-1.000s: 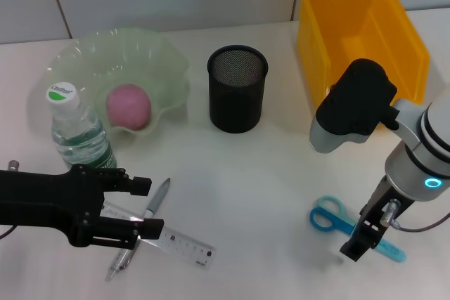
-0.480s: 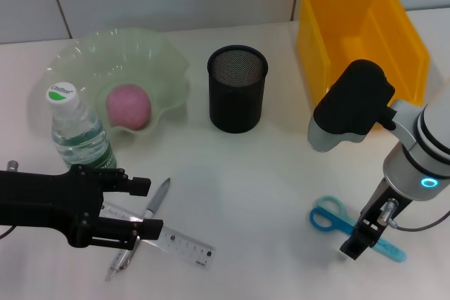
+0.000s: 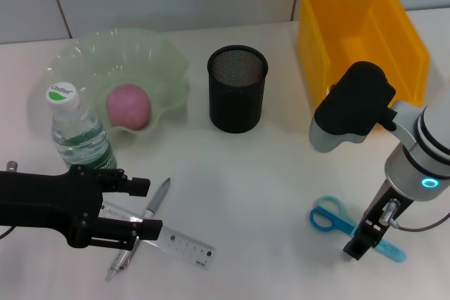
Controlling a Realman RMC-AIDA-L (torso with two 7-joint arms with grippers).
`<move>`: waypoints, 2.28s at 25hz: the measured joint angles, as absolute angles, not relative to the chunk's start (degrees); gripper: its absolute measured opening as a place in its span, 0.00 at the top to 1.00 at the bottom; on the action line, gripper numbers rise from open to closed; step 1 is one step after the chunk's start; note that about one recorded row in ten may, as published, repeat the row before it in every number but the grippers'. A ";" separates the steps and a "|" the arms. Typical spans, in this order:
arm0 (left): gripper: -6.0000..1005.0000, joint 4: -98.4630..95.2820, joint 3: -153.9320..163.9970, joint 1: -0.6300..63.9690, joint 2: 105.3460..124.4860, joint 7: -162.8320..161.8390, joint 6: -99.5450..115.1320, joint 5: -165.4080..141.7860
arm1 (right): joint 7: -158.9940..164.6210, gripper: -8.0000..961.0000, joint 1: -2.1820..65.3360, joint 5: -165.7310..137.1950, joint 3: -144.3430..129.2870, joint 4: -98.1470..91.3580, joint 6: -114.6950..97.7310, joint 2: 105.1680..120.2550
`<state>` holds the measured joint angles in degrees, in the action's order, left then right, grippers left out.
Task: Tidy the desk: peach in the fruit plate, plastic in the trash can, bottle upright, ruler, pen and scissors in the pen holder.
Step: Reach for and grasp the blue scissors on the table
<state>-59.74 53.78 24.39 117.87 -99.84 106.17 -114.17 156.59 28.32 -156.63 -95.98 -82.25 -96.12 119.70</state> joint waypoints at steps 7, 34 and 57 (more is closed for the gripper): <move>0.21 -59.63 53.78 24.43 117.86 -99.84 106.17 -114.17 | 156.84 0.30 28.56 -156.97 -95.98 -81.82 -95.99 119.59; 0.21 -59.78 53.79 24.08 117.95 -100.00 106.12 -114.17 | 156.78 0.32 28.76 -157.84 -97.00 -81.94 -96.47 119.55; 0.22 -59.94 53.70 24.08 117.95 -100.15 106.17 -114.16 | 156.84 0.50 29.46 -157.86 -97.39 -81.38 -96.59 119.44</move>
